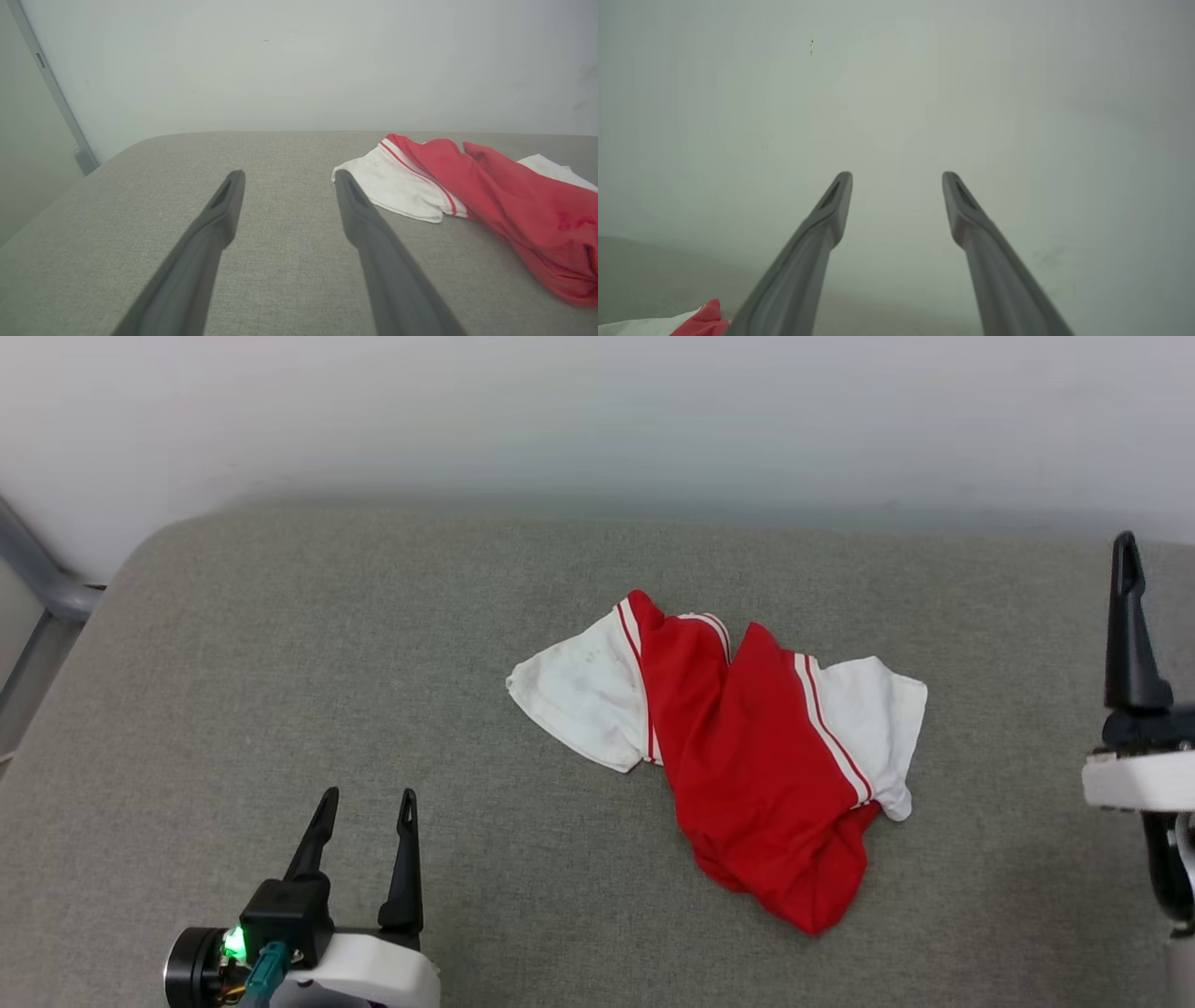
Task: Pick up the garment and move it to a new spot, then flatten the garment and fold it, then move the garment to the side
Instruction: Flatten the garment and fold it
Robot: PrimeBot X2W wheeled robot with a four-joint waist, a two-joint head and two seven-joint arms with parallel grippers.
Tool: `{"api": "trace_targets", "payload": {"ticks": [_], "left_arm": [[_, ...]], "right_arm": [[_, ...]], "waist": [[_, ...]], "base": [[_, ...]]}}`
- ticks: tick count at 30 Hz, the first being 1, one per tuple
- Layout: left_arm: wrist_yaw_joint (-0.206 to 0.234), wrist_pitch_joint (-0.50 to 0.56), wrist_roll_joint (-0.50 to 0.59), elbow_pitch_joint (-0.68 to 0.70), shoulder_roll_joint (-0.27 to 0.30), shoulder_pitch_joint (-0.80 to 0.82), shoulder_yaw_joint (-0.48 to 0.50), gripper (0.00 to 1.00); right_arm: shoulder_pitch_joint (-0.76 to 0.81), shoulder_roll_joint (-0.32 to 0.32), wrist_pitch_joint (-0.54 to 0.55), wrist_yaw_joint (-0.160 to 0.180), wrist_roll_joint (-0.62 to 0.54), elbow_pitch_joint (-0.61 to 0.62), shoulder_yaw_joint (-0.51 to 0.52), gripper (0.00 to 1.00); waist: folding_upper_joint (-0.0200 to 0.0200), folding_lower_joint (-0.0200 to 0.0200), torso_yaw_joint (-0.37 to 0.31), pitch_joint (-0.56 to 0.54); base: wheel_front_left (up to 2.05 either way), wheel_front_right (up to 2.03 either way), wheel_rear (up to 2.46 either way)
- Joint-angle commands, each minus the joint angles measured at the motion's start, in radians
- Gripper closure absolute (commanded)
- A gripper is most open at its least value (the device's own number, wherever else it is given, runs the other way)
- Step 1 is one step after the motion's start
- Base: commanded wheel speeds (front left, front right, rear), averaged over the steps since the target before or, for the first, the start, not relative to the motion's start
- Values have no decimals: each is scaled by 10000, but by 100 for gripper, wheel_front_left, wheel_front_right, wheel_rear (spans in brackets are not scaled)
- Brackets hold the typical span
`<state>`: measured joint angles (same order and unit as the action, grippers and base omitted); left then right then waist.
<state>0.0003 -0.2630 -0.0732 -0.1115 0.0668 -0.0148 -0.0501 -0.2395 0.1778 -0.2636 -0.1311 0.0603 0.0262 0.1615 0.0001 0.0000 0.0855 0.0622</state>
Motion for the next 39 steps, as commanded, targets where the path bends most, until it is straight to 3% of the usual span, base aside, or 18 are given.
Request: {"api": "trace_targets", "payload": {"ticks": [1, 6, 9, 16, 23, 28, 39], "left_arm": [[-37, -26, 38, 46, -12, 170, 37, 0], [-100, -26, 81, 107, -55, 476, 63, 0], [-163, -26, 70, 146, -89, 693, 40, 0], [-194, -26, 9, 193, -136, 1098, 3, 0], [-189, -26, -96, 316, -164, 1496, -172, 0], [-53, -26, -252, 476, -166, 1718, -371, 0], [220, -26, -507, 554, -169, 1969, -559, 0]], "right_arm": [[-413, 296, -17, 7, -20, -227, -187, 0], [-1965, 1577, 51, 8, 405, -1652, -1269, 0], [-2923, 2424, 793, 8, 833, -2599, -2242, 0], [-4325, 3954, 4295, 8, 3147, -3887, -4792, 0], [-4897, 5199, 7784, 8, 5481, -4032, -6850, 0], [-5265, 5470, 9094, 8, 6181, -4398, -7527, 0], [-4963, 4900, 9185, -15, 6612, -5637, -8929, 0]], "waist": [[-1, 0, 110, 256], [-1, 0, 291, 745], [-1, 0, 414, 1028], [-1, 0, 684, 1628], [-1, 0, 1019, 2249], [-1, 0, 1262, 2722], [-1, 0, 1514, 3295]], "base": [[0, 0, 0], [0, 0, 0], [0, 0, 0], [0, 0, 0], [0, 0, 0], [0, 0, 0], [0, 0, 0]]}}
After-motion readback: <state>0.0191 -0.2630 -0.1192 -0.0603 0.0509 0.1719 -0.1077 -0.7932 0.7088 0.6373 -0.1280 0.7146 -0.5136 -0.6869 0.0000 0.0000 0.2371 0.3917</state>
